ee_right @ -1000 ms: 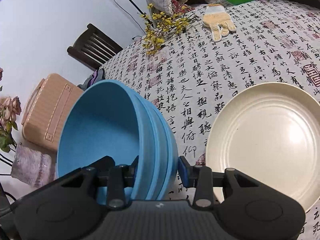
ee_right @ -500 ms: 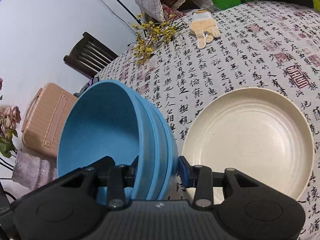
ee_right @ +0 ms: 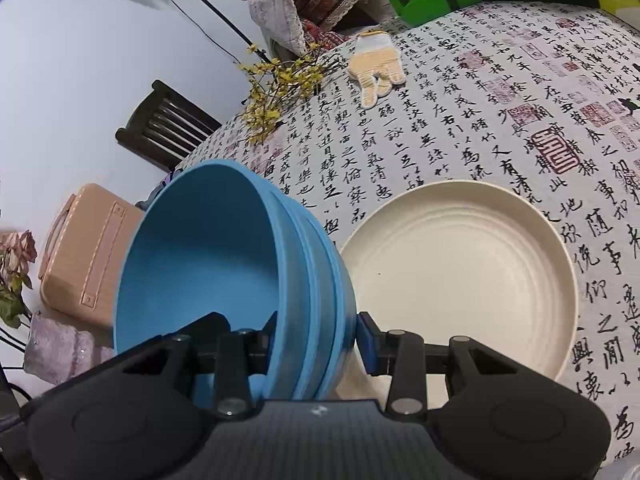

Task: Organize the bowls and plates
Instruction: 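Carry the blue bowl stack with both grippers toward the cream plates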

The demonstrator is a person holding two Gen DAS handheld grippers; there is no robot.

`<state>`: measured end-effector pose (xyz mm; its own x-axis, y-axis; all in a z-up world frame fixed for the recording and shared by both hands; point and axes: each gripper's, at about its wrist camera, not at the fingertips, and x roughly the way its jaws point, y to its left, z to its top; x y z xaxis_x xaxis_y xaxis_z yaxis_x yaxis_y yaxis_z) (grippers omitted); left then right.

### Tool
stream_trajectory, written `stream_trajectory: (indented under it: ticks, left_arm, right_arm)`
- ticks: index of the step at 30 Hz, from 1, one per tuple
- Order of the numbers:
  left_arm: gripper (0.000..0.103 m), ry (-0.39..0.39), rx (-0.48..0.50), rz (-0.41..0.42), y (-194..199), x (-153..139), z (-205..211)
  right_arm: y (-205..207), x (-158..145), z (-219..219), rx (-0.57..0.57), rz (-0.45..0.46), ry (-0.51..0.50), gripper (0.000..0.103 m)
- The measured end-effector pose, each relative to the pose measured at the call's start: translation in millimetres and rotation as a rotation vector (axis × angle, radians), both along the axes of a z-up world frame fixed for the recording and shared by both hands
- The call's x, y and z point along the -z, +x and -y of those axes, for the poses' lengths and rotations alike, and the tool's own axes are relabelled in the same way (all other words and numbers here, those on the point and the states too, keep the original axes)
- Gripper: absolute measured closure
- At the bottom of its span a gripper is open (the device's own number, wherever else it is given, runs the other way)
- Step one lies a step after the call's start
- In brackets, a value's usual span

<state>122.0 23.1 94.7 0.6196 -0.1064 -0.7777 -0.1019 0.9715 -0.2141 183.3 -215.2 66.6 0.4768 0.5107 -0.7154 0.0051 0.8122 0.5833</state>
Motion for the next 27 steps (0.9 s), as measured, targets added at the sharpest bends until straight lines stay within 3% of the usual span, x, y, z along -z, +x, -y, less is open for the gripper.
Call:
stream_trajectory:
  ticks: [27]
  left_arm:
    - [0.068, -0.036, 0.093, -0.055, 15.4, 24.0, 42.8]
  right_arm:
    - [-5.7, 14.0, 43.0, 0.089, -0.053, -0.042, 0.066]
